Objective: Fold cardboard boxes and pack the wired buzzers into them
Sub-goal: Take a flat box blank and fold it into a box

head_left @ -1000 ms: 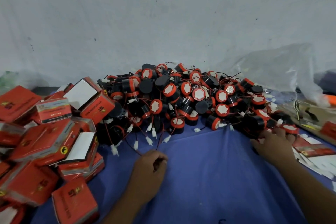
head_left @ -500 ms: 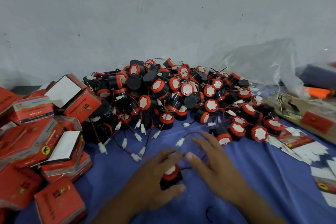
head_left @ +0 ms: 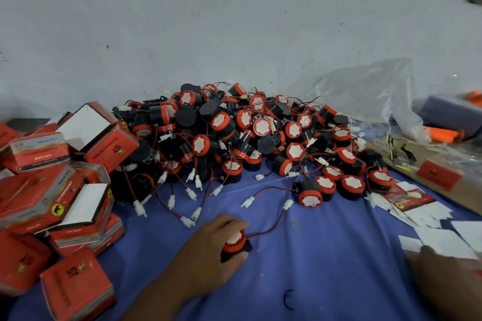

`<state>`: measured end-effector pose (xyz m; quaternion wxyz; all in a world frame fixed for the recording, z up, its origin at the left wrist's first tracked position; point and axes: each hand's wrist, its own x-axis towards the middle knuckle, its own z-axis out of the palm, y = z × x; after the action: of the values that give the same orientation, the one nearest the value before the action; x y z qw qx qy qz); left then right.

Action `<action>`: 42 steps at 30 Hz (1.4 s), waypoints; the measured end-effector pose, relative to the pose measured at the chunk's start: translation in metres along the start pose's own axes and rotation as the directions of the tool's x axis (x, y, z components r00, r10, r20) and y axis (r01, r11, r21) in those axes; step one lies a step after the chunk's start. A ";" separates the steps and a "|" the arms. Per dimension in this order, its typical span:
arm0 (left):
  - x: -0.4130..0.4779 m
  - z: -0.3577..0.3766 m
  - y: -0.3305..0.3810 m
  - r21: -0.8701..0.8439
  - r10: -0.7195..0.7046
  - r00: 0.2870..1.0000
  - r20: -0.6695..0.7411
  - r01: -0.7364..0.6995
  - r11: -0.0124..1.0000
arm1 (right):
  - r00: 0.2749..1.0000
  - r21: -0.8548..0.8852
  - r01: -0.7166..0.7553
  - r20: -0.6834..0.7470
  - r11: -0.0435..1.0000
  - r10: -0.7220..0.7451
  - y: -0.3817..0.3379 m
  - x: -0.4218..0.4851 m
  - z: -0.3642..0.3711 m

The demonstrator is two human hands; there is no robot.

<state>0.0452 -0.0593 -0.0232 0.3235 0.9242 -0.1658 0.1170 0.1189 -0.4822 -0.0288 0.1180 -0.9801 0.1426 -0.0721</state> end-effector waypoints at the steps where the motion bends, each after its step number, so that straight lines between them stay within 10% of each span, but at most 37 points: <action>1: -0.001 -0.001 0.001 -0.013 -0.011 1.000 -0.004 0.011 1.000 | 0.998 0.071 0.051 0.025 0.996 -0.053 -0.010 -0.008 -0.005; 10: -0.002 -0.002 0.002 -0.014 -0.084 0.996 -0.020 0.084 0.996 | 0.867 -0.031 0.483 0.158 0.875 -0.473 -0.124 -0.102 -0.020; 16: -0.003 -0.008 -0.001 0.103 -0.140 0.932 -0.333 0.184 0.977 | 0.642 -0.127 0.701 -0.317 0.702 -0.699 -0.183 -0.128 -0.037; 18: -0.002 -0.011 0.003 0.073 -0.088 0.906 -0.413 0.129 0.989 | 0.636 0.132 0.731 -0.490 0.670 -0.596 -0.201 -0.119 -0.053; 23: 0.001 -0.011 0.017 0.008 0.115 0.936 -0.333 -0.119 0.993 | 0.852 0.926 0.236 -0.050 0.296 -0.521 -0.235 -0.097 -0.048; 27: 0.006 -0.021 0.014 -0.062 0.011 0.951 -0.310 -0.032 0.998 | 0.446 0.940 -0.336 0.115 -0.047 -0.888 -0.224 -0.097 -0.029; 29: 0.008 -0.024 0.017 -0.126 0.020 0.952 -0.306 -0.061 0.990 | 0.341 0.983 -0.180 0.041 -0.022 -0.939 -0.219 -0.099 -0.019; 42: 0.007 -0.032 0.035 -0.603 -0.012 0.991 -0.137 -0.074 0.794 | 0.372 0.951 0.252 0.077 0.181 -0.925 -0.211 -0.094 -0.032</action>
<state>0.0350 -0.0661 0.0228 0.6110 0.7590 -0.1875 0.1245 0.0796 -0.2645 0.0450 0.5623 -0.6988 -0.4029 0.1820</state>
